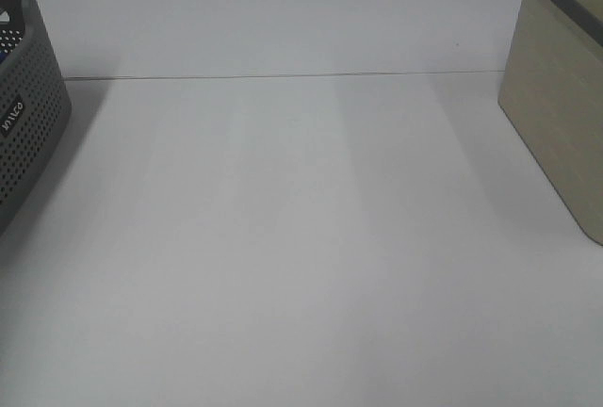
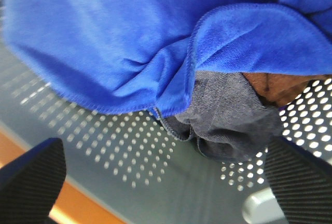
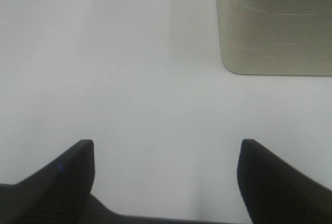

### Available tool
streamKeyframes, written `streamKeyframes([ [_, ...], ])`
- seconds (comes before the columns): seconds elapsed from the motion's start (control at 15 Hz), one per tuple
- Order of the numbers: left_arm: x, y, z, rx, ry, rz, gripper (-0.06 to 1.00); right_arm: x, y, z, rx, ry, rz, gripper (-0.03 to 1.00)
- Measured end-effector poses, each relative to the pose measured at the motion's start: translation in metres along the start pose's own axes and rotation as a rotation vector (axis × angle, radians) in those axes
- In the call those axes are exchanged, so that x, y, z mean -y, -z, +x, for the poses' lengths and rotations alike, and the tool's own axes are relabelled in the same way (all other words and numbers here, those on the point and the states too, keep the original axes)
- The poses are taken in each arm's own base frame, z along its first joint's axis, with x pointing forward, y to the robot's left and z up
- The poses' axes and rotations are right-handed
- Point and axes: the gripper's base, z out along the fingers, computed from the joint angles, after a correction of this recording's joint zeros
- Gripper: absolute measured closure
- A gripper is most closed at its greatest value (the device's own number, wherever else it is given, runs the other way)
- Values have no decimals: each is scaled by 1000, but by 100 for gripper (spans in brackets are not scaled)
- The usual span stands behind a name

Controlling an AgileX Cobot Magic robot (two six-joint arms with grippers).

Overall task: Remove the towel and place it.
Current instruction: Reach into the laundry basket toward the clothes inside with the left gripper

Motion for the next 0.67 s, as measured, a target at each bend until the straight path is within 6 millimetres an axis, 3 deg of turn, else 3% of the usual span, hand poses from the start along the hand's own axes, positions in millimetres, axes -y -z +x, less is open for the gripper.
streamKeyframes([
  [0.07,-2,-23,-4,-53,-76,29,-2,2,0,0,-1,-2,18,22],
  [0.27,-2,-51,-12,-76,-117,75,-1,2,0,0,-1,-3,20,22],
  [0.67,1,-86,-34,-86,-233,84,3,2,0,0,-1,-3,20,22],
])
